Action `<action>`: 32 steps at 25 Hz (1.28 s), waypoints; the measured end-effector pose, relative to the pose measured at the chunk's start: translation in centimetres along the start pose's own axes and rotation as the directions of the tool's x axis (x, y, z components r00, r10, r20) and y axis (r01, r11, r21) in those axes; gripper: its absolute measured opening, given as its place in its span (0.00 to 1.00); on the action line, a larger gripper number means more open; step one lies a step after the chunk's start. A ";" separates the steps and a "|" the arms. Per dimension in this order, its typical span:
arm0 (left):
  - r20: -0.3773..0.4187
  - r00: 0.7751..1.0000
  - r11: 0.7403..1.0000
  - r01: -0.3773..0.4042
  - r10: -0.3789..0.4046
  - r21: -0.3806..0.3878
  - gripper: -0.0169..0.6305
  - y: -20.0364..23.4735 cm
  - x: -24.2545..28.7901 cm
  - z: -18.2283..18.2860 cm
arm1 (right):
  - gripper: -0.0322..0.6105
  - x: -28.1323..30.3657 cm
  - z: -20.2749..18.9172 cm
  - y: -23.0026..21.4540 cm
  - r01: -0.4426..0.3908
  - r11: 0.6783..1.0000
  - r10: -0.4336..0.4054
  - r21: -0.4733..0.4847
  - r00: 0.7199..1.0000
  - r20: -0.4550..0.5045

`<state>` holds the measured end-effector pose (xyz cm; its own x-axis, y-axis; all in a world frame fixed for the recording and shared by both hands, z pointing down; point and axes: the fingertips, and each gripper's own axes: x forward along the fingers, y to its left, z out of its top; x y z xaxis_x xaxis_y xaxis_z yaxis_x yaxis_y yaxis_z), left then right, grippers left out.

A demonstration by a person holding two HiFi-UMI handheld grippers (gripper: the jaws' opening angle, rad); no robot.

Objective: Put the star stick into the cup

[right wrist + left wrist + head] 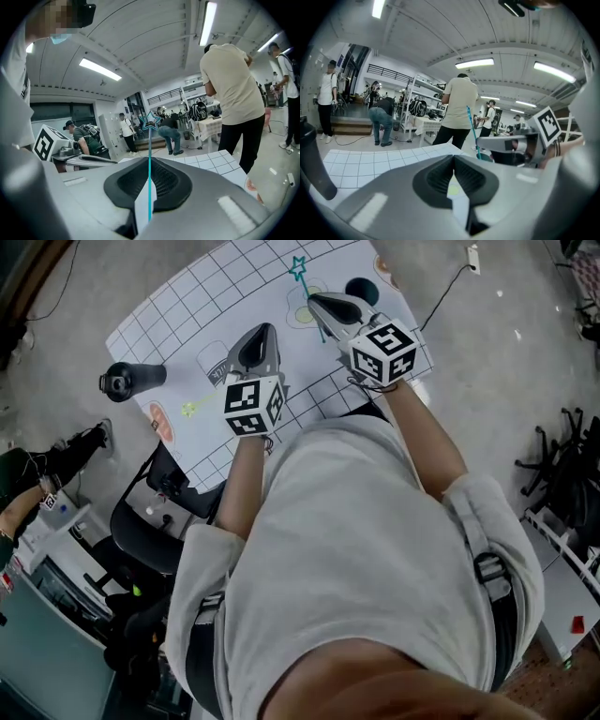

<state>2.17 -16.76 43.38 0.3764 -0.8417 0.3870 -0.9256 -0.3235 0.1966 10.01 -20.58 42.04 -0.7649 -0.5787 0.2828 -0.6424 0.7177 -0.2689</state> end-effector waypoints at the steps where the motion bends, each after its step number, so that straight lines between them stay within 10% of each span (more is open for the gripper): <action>1: -0.003 1.000 1.000 0.014 -0.014 0.006 0.03 -0.6 0.5 0.1 | 0.07 -0.5 0.1 -0.5 0.013 1.000 -0.013 0.006 1.000 0.009; 22: 0.024 0.988 0.988 0.155 -0.156 0.021 0.03 -8.4 7.6 3.4 | 0.07 -8.3 7.0 -11.2 0.171 0.975 -0.205 0.143 0.941 0.270; 32: -0.025 0.995 0.995 0.095 -0.095 -0.002 0.03 -7.6 9.0 1.9 | 0.07 -6.2 2.7 -15.1 0.200 0.962 -0.234 0.185 0.954 0.185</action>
<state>12.49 -22.71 43.70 0.4634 -0.7963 0.3888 -0.8856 -0.4009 0.2343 24.31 -28.82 41.88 -0.5889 -0.7918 0.1620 -0.7795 0.5034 -0.3729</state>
